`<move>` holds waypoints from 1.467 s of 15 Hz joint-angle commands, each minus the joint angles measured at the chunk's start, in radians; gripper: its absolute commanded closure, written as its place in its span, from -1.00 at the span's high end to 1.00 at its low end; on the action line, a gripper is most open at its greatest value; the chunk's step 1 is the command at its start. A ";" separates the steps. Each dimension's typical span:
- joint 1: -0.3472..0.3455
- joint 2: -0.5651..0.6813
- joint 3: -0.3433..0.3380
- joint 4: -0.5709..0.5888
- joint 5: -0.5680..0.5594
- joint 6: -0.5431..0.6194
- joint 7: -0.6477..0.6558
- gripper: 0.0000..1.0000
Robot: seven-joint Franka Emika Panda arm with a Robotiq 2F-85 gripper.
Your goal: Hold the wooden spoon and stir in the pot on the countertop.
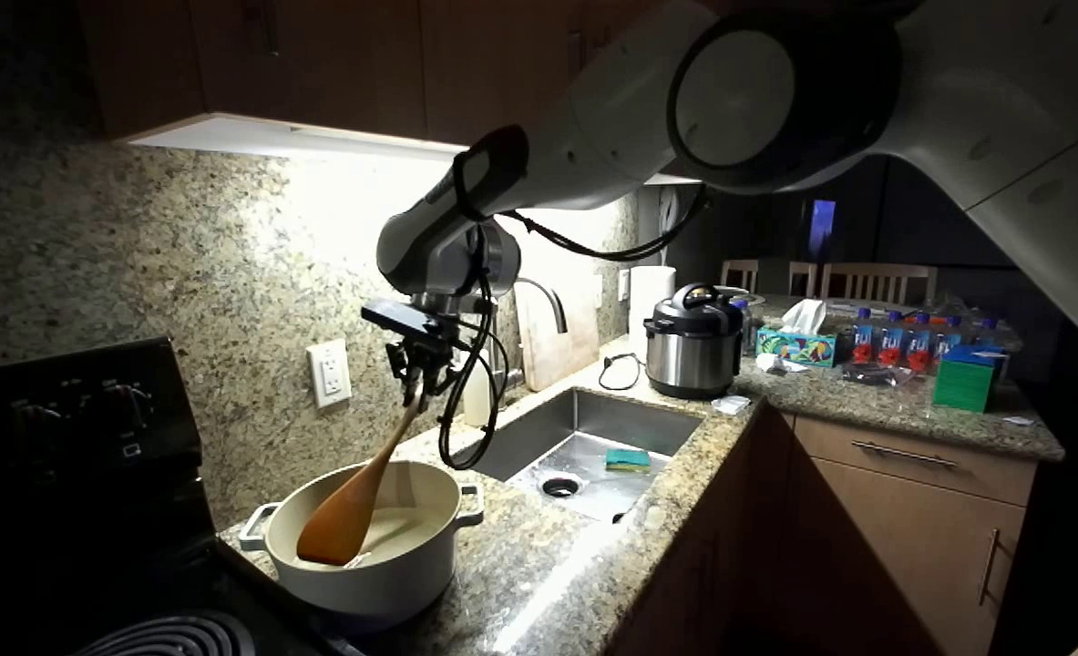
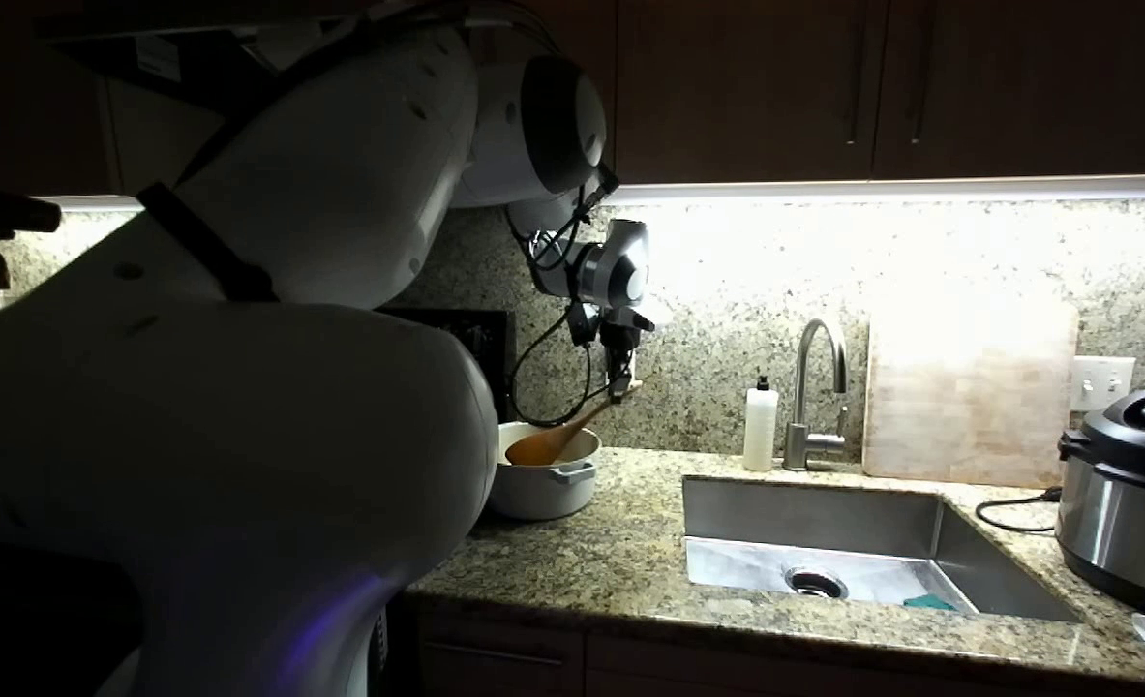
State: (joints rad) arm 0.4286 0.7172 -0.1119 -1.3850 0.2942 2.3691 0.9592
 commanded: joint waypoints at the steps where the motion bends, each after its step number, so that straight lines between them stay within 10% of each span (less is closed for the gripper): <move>1: -0.066 -0.153 0.100 -0.240 -0.023 0.082 -0.054 -0.87; 11: -0.093 -0.430 0.156 -0.695 -0.060 0.257 -0.051 -0.88; 22: -0.092 -0.428 0.186 -0.693 -0.178 0.330 -0.020 -0.88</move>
State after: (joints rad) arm 0.3456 0.2788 0.0538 -2.0803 0.1428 2.6870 0.9273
